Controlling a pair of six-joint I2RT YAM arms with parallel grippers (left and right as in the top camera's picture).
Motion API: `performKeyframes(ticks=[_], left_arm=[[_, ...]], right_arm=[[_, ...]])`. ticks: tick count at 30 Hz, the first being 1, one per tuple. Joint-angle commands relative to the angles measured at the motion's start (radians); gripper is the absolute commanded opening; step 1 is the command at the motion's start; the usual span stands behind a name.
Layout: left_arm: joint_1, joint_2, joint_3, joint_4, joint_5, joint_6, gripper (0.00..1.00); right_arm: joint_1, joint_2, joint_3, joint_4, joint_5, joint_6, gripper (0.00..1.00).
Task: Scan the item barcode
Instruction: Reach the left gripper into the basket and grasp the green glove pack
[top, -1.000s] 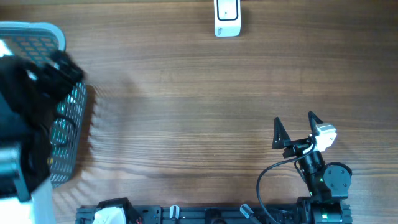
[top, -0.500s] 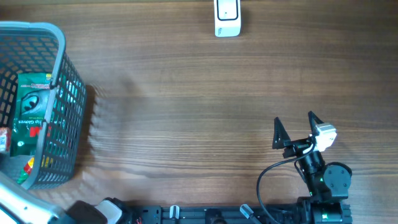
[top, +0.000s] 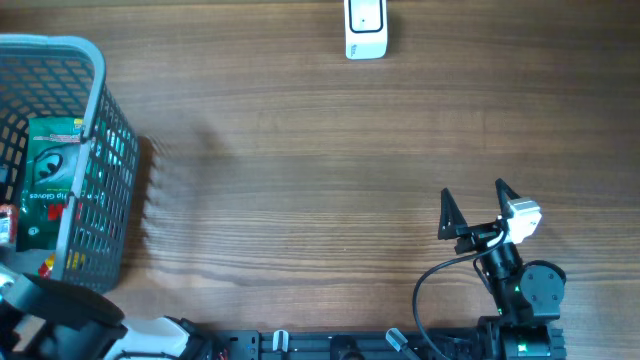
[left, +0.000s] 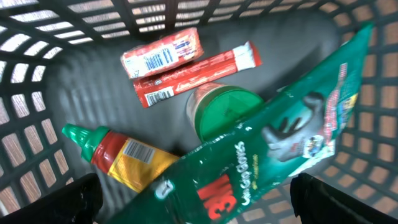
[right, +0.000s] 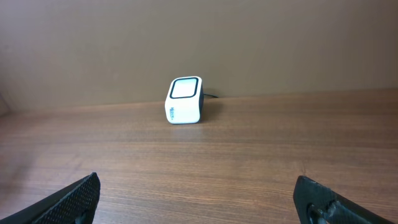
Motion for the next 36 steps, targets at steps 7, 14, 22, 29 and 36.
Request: performKeyframes(ticks=[7, 14, 22, 29, 36], left_arm=[[0.005, 0.16, -0.1, 0.018, 0.219, 0.155, 1.0], [-0.008, 0.171, -0.175, 0.045, 0.264, 0.155, 0.73], [-0.054, 0.17, -0.175, 0.05, 0.327, 0.155, 0.04], [-0.091, 0.114, -0.06, 0.043, 0.371, 0.143, 0.04], [-0.09, -0.094, 0.103, 0.058, 0.372, -0.034, 0.04]], right_arm=[[0.004, 0.003, -0.001, 0.003, 0.01, 0.013, 1.0], [0.004, 0.003, -0.001, 0.003, 0.01, 0.013, 1.0], [0.004, 0.003, -0.001, 0.003, 0.01, 0.013, 1.0], [0.004, 0.003, -0.001, 0.003, 0.01, 0.013, 1.0], [0.004, 0.003, -0.001, 0.003, 0.01, 0.013, 1.0]])
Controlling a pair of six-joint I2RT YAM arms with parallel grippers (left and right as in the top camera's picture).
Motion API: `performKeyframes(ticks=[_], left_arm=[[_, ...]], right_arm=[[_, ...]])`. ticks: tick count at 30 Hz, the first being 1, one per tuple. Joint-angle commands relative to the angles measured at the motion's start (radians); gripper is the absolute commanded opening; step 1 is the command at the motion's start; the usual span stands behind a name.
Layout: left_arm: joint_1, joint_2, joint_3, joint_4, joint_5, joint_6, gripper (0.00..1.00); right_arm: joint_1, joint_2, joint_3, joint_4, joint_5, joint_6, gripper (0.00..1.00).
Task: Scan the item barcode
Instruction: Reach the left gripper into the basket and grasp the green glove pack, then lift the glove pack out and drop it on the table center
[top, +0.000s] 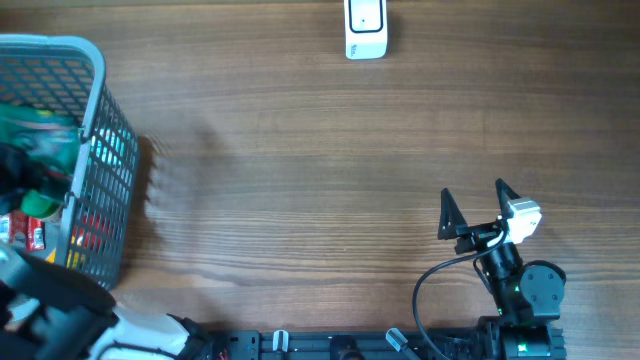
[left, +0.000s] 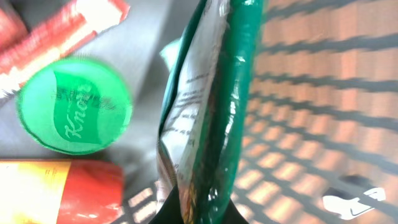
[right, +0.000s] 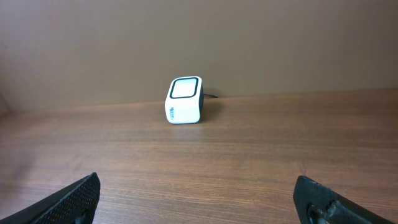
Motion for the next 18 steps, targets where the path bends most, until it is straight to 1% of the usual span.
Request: performKeyframes(ticks=[1, 5, 7, 11, 14, 18], left_arm=[[-0.004, -0.179, 0.086, 0.021, 0.039, -0.101, 0.04], [-0.004, -0.349, 0.086, 0.047, 0.039, -0.198, 0.04], [-0.004, -0.411, 0.086, 0.057, 0.04, -0.225, 0.04], [-0.018, -0.56, 0.086, 0.036, 0.154, -0.225, 0.04], [-0.09, -0.629, 0.086, 0.015, 0.262, -0.216, 0.04], [-0.308, -0.678, 0.086, -0.045, 0.289, -0.108, 0.04]], right_arm=[[0.004, 0.003, -0.001, 0.003, 0.01, 0.013, 1.0], [0.004, 0.003, -0.001, 0.003, 0.01, 0.013, 1.0], [0.004, 0.003, -0.001, 0.003, 0.01, 0.013, 1.0], [0.004, 0.003, -0.001, 0.003, 0.01, 0.013, 1.0], [0.004, 0.003, -0.001, 0.003, 0.01, 0.013, 1.0], [0.004, 0.003, -0.001, 0.003, 0.01, 0.013, 1.0]])
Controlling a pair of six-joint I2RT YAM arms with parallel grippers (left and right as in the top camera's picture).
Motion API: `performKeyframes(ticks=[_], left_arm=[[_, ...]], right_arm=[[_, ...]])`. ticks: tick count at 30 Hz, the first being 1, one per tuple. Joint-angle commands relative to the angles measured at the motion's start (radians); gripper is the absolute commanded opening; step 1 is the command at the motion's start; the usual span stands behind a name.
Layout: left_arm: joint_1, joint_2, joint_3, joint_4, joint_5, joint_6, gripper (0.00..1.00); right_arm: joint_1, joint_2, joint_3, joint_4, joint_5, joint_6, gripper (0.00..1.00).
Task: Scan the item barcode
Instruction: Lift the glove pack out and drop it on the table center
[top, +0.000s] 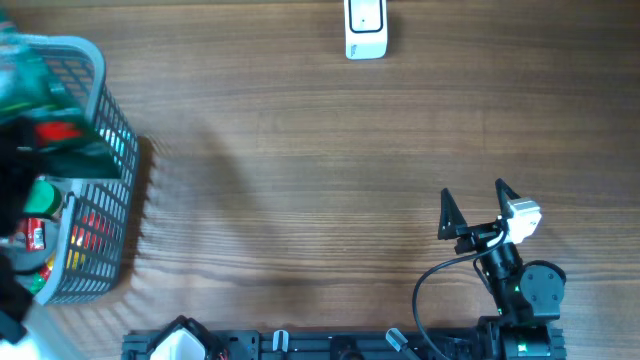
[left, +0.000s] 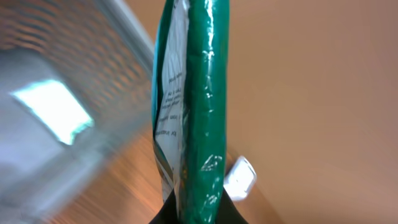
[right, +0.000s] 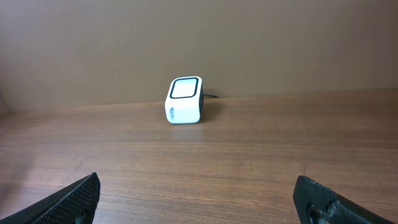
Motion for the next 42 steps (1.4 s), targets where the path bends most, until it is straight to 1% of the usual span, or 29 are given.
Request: performKeyframes(ticks=[1, 2, 3, 6, 9, 11, 13, 17, 18, 19, 20, 21, 23, 25, 27, 32, 34, 35, 36, 37, 39, 40, 41, 42], left_arm=[[-0.22, -0.03, 0.011, -0.052, 0.085, 0.123, 0.04], [-0.268, -0.029, 0.011, -0.065, 0.085, 0.146, 0.04], [-0.359, -0.027, 0.006, -0.084, 0.077, 0.175, 0.04], [-0.542, -0.026, -0.05, -0.087, 0.017, 0.184, 0.04], [-0.697, -0.024, -0.165, -0.071, -0.043, 0.183, 0.04], [-0.787, -0.024, -0.288, -0.009, -0.043, 0.175, 0.04], [-0.861, -0.024, -0.433, 0.106, -0.043, 0.109, 0.04], [-0.978, -0.009, -0.697, 0.394, -0.058, -0.037, 0.04], [-1.003, -0.002, -0.745, 0.451, -0.09, -0.083, 0.04], [-1.026, 0.006, -0.78, 0.491, -0.128, -0.127, 0.04], [-1.063, 0.02, -0.823, 0.535, -0.206, -0.189, 0.04], [-1.129, 0.05, -0.862, 0.565, -0.353, -0.265, 0.04], [-1.206, 0.093, -0.876, 0.574, -0.492, -0.327, 0.04], [-1.273, 0.142, -0.876, 0.587, -0.596, -0.364, 0.04], [-1.345, 0.206, -0.876, 0.637, -0.679, -0.434, 0.04], [-1.438, 0.367, -0.876, 0.837, -0.689, -0.544, 0.04], [-1.456, 0.409, -0.876, 0.86, -0.689, -0.57, 0.06], [-1.463, 0.421, -0.876, 0.861, -0.689, -0.57, 0.12], [-1.466, 0.425, -0.876, 0.859, -0.69, -0.568, 0.22], [-1.466, 0.425, -0.876, 0.853, -0.69, -0.565, 0.37], [-1.463, 0.412, -0.876, 0.843, -0.702, -0.565, 0.85], [-1.46, 0.396, -0.875, 0.837, -0.706, -0.557, 0.95], [-1.455, 0.381, -0.871, 0.837, -0.707, -0.525, 1.0], [-1.447, 0.351, -0.854, 0.813, -0.71, -0.476, 1.0]], right_arm=[[0.004, 0.003, -0.001, 0.003, 0.01, 0.013, 1.0], [0.004, 0.003, -0.001, 0.003, 0.01, 0.013, 1.0], [0.004, 0.003, -0.001, 0.003, 0.01, 0.013, 1.0], [0.004, 0.003, -0.001, 0.003, 0.01, 0.013, 1.0], [0.004, 0.003, -0.001, 0.003, 0.01, 0.013, 1.0], [0.004, 0.003, -0.001, 0.003, 0.01, 0.013, 1.0], [0.004, 0.003, -0.001, 0.003, 0.01, 0.013, 1.0], [0.004, 0.003, -0.001, 0.003, 0.01, 0.013, 1.0], [0.004, 0.003, -0.001, 0.003, 0.01, 0.013, 0.98], [0.004, 0.003, -0.001, 0.003, 0.01, 0.013, 1.0], [0.004, 0.003, -0.001, 0.003, 0.01, 0.013, 1.0], [0.004, 0.003, -0.001, 0.003, 0.01, 0.013, 1.0], [0.004, 0.003, -0.001, 0.003, 0.01, 0.013, 1.0], [0.004, 0.003, -0.001, 0.003, 0.01, 0.013, 1.0], [0.004, 0.003, -0.001, 0.003, 0.01, 0.014, 1.0], [0.004, 0.003, -0.001, 0.003, 0.01, 0.013, 1.0], [0.004, 0.003, -0.001, 0.003, 0.01, 0.013, 1.0], [0.004, 0.003, -0.001, 0.003, 0.01, 0.013, 1.0], [0.004, 0.003, -0.001, 0.003, 0.01, 0.013, 1.0], [0.004, 0.003, -0.001, 0.003, 0.01, 0.013, 1.0], [0.004, 0.003, -0.001, 0.003, 0.01, 0.013, 1.0], [0.004, 0.003, -0.001, 0.003, 0.01, 0.013, 1.0], [0.004, 0.003, -0.001, 0.003, 0.01, 0.013, 1.0], [0.004, 0.003, -0.001, 0.003, 0.01, 0.013, 1.0]])
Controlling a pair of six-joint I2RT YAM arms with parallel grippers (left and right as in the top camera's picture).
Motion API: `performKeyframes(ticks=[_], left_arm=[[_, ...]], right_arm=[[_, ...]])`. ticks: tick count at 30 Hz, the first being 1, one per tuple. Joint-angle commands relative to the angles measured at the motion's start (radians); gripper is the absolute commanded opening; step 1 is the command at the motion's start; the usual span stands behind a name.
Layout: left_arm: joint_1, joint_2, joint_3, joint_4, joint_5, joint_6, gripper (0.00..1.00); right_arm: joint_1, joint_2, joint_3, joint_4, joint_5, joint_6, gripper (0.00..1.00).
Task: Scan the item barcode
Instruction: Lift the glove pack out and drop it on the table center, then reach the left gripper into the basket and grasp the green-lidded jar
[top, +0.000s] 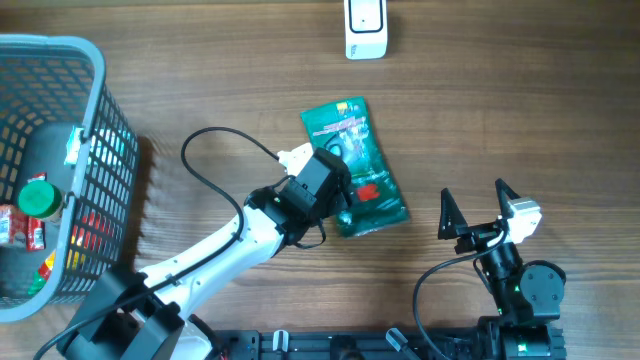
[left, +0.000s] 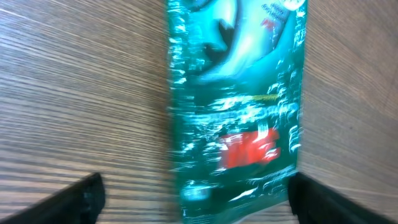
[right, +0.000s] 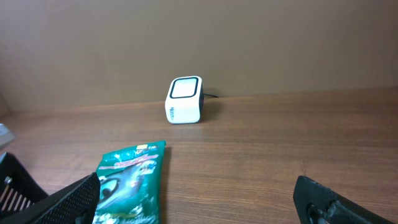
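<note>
A green pouch (top: 353, 160) with a red patch lies flat on the wooden table, in front of the white scanner (top: 365, 28). My left gripper (top: 335, 197) hovers over the pouch's near end, open. In the left wrist view the pouch (left: 236, 106) lies between the spread fingertips (left: 81, 198), and my left gripper (left: 196, 205) touches nothing. My right gripper (top: 475, 205) stands open at the front right, well clear of the pouch. The right wrist view shows the scanner (right: 185, 100) at the back and the pouch (right: 130, 180) at the lower left; the right gripper (right: 196, 205) is empty. No barcode shows.
A grey mesh basket (top: 100, 130) stands at the far left, holding a green-lidded jar (top: 37, 195) and red packs (top: 20, 225). The left arm's cable (top: 215, 150) loops over the table between the basket and the pouch.
My left gripper held the pouch edge-on above the basket; now the pouch lies flat on the table before the scanner and the gripper is open over it. The right arm has not moved.
The pouch first lay in the basket with the other goods, my left gripper open above it. Then the gripper was shut on the pouch inside the basket, then held it above the rim. Now the pouch rests mid-table, let go.
</note>
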Motion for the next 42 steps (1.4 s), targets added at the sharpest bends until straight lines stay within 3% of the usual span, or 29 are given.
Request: performKeyframes(ticks=[1, 6, 8, 12, 17, 26, 32, 42], left_arm=[[0.024, -0.094, 0.044, -0.061, -0.041, 0.105, 1.0], [0.114, -0.218, 0.27, -0.365, -0.18, 0.197, 1.0], [0.241, -0.262, 0.482, -0.573, -0.204, 0.287, 1.0], [0.415, -0.267, 0.702, -0.739, -0.216, 0.327, 1.0], [0.698, -0.267, 0.851, -0.809, -0.219, 0.349, 1.0], [1.254, -0.201, 0.861, -0.865, -0.22, 0.462, 1.0], [1.427, -0.073, 0.861, -0.933, -0.218, 0.392, 1.0], [1.456, 0.174, 0.846, -0.977, -0.208, 0.394, 1.0]], right_arm=[[0.004, 0.002, -0.001, 0.004, 0.01, 0.01, 1.0], [0.004, 0.002, -0.001, 0.004, 0.01, 0.01, 1.0], [0.004, 0.002, -0.001, 0.004, 0.01, 0.01, 1.0], [0.004, 0.002, -0.001, 0.004, 0.01, 0.01, 1.0], [0.004, 0.002, -0.001, 0.004, 0.01, 0.01, 1.0], [0.004, 0.002, -0.001, 0.004, 0.01, 0.01, 1.0], [0.004, 0.002, -0.001, 0.004, 0.01, 0.01, 1.0], [0.004, 0.002, -0.001, 0.004, 0.01, 0.01, 1.0]])
